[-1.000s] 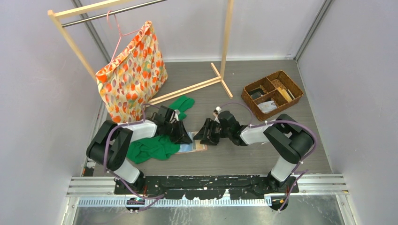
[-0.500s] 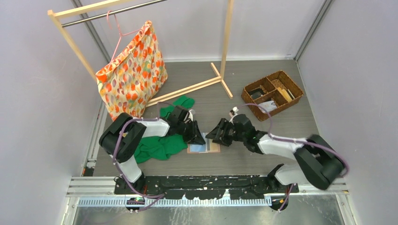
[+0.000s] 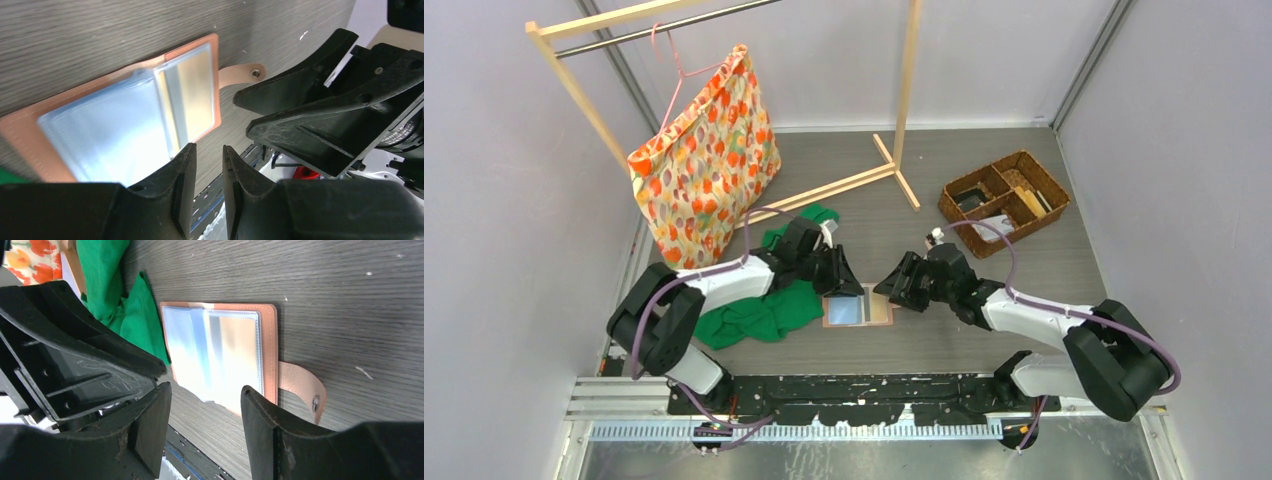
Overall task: Take the credit cards out of the card holder
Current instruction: Remove the credit card from the card holder.
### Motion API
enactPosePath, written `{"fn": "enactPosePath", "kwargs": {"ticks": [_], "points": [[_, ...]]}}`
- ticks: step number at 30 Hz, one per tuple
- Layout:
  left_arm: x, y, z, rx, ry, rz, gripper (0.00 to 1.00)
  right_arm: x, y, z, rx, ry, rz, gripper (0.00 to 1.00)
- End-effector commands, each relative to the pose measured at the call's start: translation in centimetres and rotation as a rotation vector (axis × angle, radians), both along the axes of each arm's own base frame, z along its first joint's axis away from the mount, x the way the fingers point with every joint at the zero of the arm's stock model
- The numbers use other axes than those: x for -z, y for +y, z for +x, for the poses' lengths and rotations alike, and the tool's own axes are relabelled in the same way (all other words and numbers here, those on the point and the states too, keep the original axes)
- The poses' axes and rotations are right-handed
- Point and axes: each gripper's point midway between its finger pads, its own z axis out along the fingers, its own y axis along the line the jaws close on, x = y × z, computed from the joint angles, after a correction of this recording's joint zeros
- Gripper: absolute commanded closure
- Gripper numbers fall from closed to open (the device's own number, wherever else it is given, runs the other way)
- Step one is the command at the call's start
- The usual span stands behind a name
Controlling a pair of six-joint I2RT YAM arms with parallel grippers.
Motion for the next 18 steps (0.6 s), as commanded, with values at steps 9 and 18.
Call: {"fn": "enactPosePath", "kwargs": {"ticks": [9, 18], "points": [[3.7, -1.7, 0.2, 0.011, 0.048, 0.028, 0.74, 1.4, 0.6, 0.6, 0.033, 0.04, 0.063, 0.42], [6.5, -0.6, -0.6, 0.007, 0.098, 0.101, 0.75, 2.1, 0.7, 0.9, 0.03, 0.052, 0.048, 0.42]]}}
